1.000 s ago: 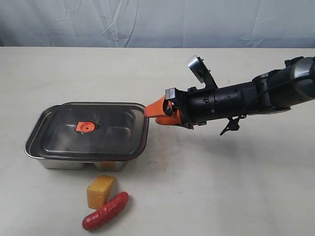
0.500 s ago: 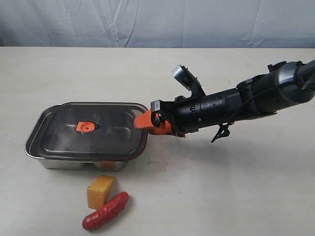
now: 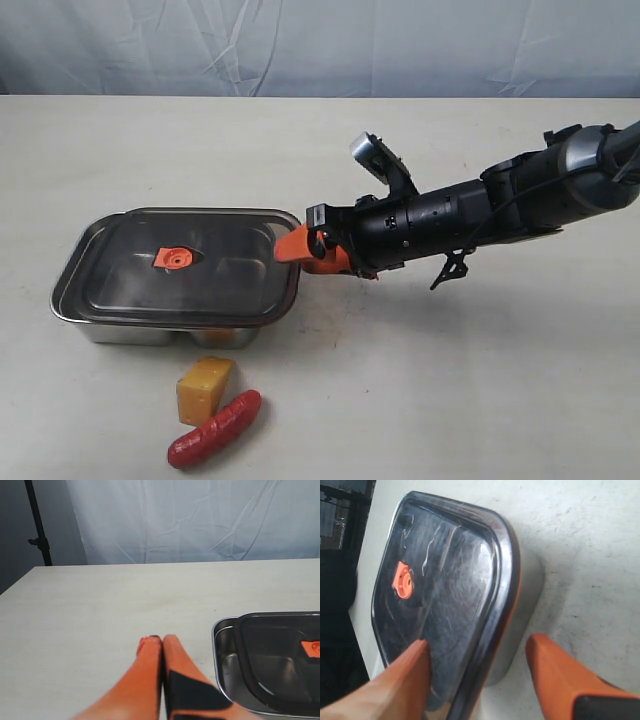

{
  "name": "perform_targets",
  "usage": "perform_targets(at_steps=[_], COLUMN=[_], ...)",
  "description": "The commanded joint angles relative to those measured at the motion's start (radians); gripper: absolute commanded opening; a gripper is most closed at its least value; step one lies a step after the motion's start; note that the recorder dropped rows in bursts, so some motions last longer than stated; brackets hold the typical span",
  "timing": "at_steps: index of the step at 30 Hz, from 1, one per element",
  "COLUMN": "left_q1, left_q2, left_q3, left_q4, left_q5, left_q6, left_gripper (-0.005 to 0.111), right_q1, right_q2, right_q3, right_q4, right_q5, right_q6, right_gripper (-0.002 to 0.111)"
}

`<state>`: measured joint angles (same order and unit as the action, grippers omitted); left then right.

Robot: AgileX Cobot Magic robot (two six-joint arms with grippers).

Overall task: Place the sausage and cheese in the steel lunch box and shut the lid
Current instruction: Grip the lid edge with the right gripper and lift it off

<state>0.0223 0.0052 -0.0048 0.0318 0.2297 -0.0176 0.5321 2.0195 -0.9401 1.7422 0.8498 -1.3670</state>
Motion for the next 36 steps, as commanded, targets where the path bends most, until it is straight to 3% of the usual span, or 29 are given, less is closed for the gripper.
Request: perform_targets(at_steps=[1, 8, 10, 16, 36], left_q1=[0.006, 0.006, 0.006, 0.006, 0.006], left_q2=[-0.005, -0.005, -0.005, -0.005, -0.005], left_q3=[0.005, 0.005, 0.005, 0.005, 0.005], left_q4=[0.000, 0.000, 0.000, 0.000, 0.000], left_q5=[0.001, 0.001, 0.001, 0.001, 0.001], left_q6=[0.000, 0.000, 0.000, 0.000, 0.000], left_gripper=[0.000, 0.000, 0.000, 0.000, 0.000], right_q1=[0.018, 0.039, 0.039, 0.039, 0.037], right_q2=[0.001, 0.003, 0.003, 0.003, -0.128], right_q3=[-0.005, -0.005, -0.005, -0.005, -0.005], right_q4=[0.002, 0.002, 0.002, 0.002, 0.002], right_q5=[0.004, -0.019, -0.019, -0.023, 0.005], right_q6=[-0.002, -0.002, -0.002, -0.002, -0.020], right_gripper=[0.057, 0.056, 0.050, 0.000, -0.001])
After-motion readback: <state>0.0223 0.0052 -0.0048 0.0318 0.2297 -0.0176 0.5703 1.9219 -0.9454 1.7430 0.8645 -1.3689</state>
